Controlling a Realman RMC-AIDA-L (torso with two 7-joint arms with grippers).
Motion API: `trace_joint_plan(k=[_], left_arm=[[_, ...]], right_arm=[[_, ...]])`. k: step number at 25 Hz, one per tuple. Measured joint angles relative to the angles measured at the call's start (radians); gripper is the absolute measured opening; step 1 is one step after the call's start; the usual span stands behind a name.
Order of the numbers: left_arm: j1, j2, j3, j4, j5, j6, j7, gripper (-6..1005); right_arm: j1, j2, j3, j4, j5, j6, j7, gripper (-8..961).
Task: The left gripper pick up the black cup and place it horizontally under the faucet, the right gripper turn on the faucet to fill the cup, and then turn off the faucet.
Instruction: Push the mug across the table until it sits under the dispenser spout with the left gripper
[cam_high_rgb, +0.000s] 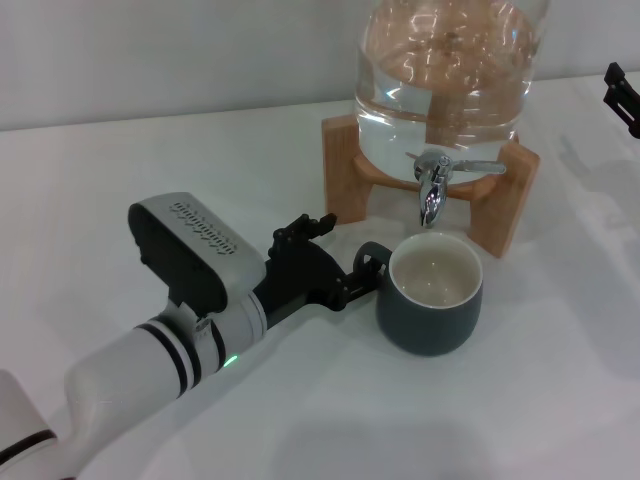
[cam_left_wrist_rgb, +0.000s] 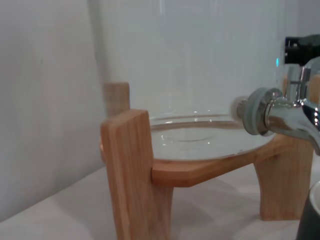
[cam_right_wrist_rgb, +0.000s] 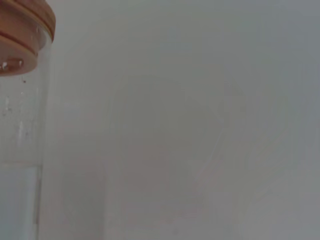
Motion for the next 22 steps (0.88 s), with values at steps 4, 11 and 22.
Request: trace_joint_plan(k=[4,11,22], left_arm=[[0.022,0.001,-0.005,0.001,0.0,0.018,0.0,796],[0.03,0.002,-0.005,0.001,0.001,0.02,0.001,795],[0.064,0.006,0.001,0.025,0.006,0.048,0.003,794]], right_arm=[[-0.001,0.001,0.0,0.0,-0.001,-0.001,0.0,827],[-0.003,0.003,0.0,0.0,-0.004,0.0,0.0,828],[-0.01,0.003,-0.002,0.002,-0.006,0.002,0.006,827]])
